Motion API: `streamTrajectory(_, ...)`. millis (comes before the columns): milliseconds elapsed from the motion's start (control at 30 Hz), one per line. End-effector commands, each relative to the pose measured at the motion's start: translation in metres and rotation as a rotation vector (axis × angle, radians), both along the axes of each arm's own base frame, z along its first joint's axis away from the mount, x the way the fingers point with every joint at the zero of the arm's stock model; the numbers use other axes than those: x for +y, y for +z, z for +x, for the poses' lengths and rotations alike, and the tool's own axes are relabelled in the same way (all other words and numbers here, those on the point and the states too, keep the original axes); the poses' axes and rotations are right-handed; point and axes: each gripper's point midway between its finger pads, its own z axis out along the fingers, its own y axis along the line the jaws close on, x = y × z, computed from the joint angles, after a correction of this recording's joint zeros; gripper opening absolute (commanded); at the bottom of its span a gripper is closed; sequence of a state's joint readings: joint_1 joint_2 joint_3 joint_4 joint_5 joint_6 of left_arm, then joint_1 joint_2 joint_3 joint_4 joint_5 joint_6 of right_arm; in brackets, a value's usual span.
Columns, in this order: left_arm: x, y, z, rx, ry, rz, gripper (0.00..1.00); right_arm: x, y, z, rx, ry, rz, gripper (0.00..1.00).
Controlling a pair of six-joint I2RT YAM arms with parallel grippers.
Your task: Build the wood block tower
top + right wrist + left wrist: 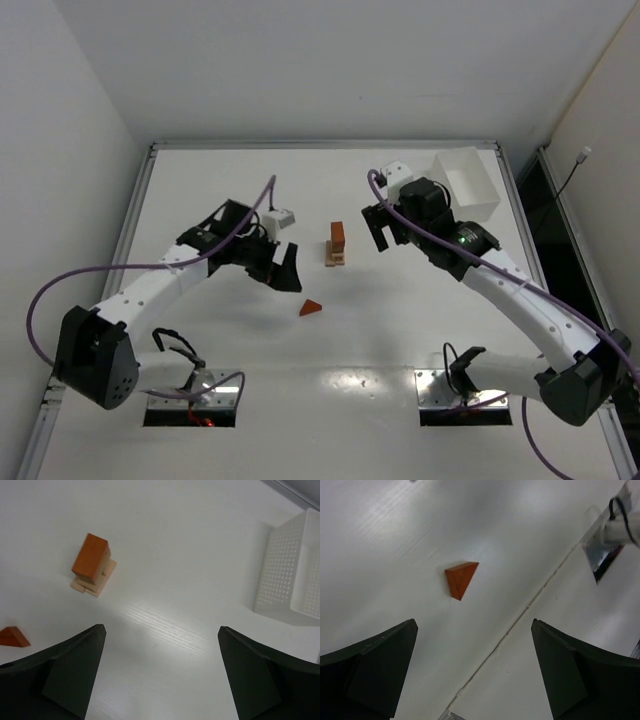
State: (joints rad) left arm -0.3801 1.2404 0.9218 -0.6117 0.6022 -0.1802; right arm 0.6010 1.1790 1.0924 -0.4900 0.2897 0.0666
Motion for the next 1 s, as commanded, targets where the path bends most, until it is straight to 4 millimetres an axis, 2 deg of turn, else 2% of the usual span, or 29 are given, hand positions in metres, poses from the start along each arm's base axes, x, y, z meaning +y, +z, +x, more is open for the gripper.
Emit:
streamTrajectory(0, -0.017, -0.020, -0.019, -0.020, -0.154, 0.104, 0.94, -0.026, -0.006, -0.006, 0.009, -0.042, -0.102, 0.93)
streamTrajectory(33, -0.024, -0.023, -0.022, -0.031, -0.195, 0.134, 0.90, -0.028, -0.008, -0.007, 0.017, -0.054, -0.105, 0.93)
streamTrajectory(67, -0.032, -0.031, -0.035, -0.033, -0.268, 0.167, 0.90, -0.037, -0.002, -0.006, 0.010, -0.078, -0.100, 0.93)
streamTrajectory(100, -0.036, -0.034, -0.035, -0.035, -0.281, 0.185, 0.89, -0.043, 0.004, -0.006, -0.009, -0.100, -0.097, 0.93)
streamTrajectory(167, -0.035, -0.057, -0.040, -0.001, -0.311, 0.268, 0.84, -0.057, 0.008, -0.006, -0.008, -0.142, -0.102, 0.93)
streamTrajectory(233, -0.030, -0.077, -0.038, 0.039, -0.312, 0.330, 0.76, -0.071, 0.009, -0.006, -0.010, -0.183, -0.111, 0.93)
streamTrajectory(267, -0.031, -0.082, -0.036, 0.049, -0.323, 0.340, 0.72, -0.076, 0.017, -0.005, -0.026, -0.200, -0.100, 0.93)
streamTrajectory(300, -0.031, -0.087, -0.034, 0.057, -0.320, 0.355, 0.71, -0.086, 0.015, -0.004, -0.018, -0.234, -0.111, 0.93)
streamTrajectory(400, -0.026, -0.103, -0.029, 0.088, -0.312, 0.411, 0.58, -0.098, 0.021, -0.006, -0.021, -0.261, -0.101, 0.93)
streamTrajectory(433, -0.025, -0.108, -0.027, 0.087, -0.306, 0.427, 0.57, -0.103, 0.019, -0.007, -0.012, -0.276, -0.106, 0.93)
streamTrajectory(500, -0.024, -0.113, -0.023, 0.091, -0.301, 0.449, 0.51, -0.105, 0.022, -0.008, -0.017, -0.283, -0.084, 0.93)
streamTrajectory(567, -0.025, -0.115, -0.018, 0.081, -0.295, 0.456, 0.50, -0.106, 0.018, -0.008, -0.006, -0.283, -0.084, 0.93)
streamTrajectory(767, -0.038, -0.115, -0.024, 0.044, -0.327, 0.462, 0.50, -0.110, 0.006, -0.008, 0.028, -0.290, -0.075, 0.93)
streamTrajectory(833, -0.039, -0.112, -0.020, 0.021, -0.318, 0.460, 0.50, -0.107, 0.002, -0.007, 0.043, -0.287, -0.069, 0.93)
streamTrajectory(967, -0.044, -0.111, -0.022, 0.015, -0.331, 0.448, 0.50, -0.108, 0.002, -0.007, 0.046, -0.288, -0.063, 0.93)
